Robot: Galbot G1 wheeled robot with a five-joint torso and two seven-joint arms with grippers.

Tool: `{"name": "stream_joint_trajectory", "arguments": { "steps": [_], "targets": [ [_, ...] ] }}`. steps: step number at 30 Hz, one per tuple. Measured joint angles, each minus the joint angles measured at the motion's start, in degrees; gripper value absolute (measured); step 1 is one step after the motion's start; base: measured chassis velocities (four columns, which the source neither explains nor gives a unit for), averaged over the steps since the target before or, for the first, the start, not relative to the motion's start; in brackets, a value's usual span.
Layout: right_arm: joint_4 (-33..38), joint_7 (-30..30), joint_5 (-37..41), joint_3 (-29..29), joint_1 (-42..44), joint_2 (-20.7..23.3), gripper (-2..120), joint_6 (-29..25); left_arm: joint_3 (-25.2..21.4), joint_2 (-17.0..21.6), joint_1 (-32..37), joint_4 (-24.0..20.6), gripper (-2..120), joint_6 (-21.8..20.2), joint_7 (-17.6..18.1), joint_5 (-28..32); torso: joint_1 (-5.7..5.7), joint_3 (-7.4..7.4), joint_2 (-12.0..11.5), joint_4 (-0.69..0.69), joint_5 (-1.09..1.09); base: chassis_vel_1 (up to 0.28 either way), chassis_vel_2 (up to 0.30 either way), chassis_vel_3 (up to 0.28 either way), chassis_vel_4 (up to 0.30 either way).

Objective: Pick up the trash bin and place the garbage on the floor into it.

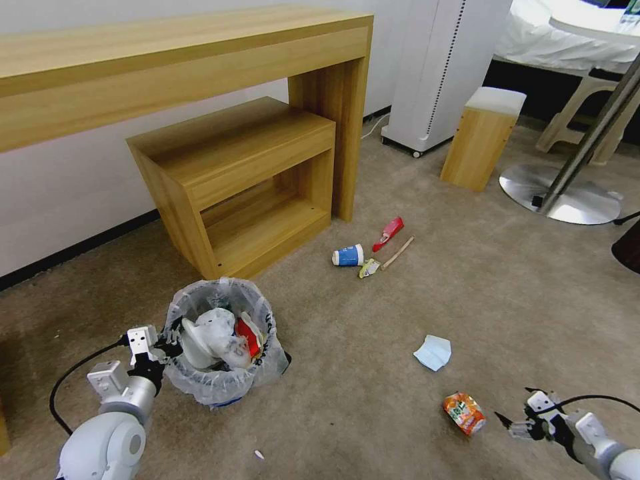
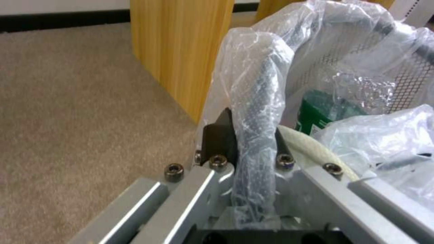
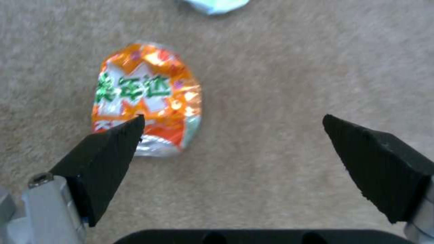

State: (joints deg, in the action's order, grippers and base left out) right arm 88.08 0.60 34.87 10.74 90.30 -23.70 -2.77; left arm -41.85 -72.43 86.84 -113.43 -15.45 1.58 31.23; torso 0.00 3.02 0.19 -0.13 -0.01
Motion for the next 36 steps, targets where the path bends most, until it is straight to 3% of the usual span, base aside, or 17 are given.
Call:
{"name": "stream_joint_trajectory", "arguments": {
  "steps": [8,21,28,34,36],
  "targets": [
    [-4.4,-0.1,-2.3,-8.0,-6.8,-5.0,100,-1.4,-0.1,-0.8,0.7,-0.9,2,0.2,0.2,-0.4,0.0,0.0,0.0,0.0,0.01,0.0,0.0,0.0,0.0],
    [-7.7,-0.2,-4.5,-14.2,-11.0,-8.7,99,-2.5,-0.4,-1.8,1.1,-1.7,2,0.7,0.6,-0.7,0.0,0.0,0.0,0.0,0.0,0.0,0.0,0.0,0.0],
    [-12.9,0.2,-5.7,-18.7,-15.3,-11.6,93,-4.3,-0.5,-2.2,1.6,-2.1,2,1.2,0.9,-1.0,0.0,0.0,0.0,0.0,0.01,0.0,0.0,0.0,0.0],
    [-13.4,-0.1,-6.1,-19.4,-15.9,-12.0,87,-5.1,-0.7,-2.3,1.7,-2.0,2,1.6,0.9,-1.1,0.0,0.0,0.0,0.0,0.0,0.0,0.0,0.0,0.0],
    [-13.4,-0.6,-6.3,-19.4,-16.2,-11.9,77,-5.5,-0.7,-2.4,1.6,-1.7,2,1.8,0.8,-1.3,0.0,0.0,0.0,0.0,0.01,0.0,0.0,0.0,0.0]
  ]
}}
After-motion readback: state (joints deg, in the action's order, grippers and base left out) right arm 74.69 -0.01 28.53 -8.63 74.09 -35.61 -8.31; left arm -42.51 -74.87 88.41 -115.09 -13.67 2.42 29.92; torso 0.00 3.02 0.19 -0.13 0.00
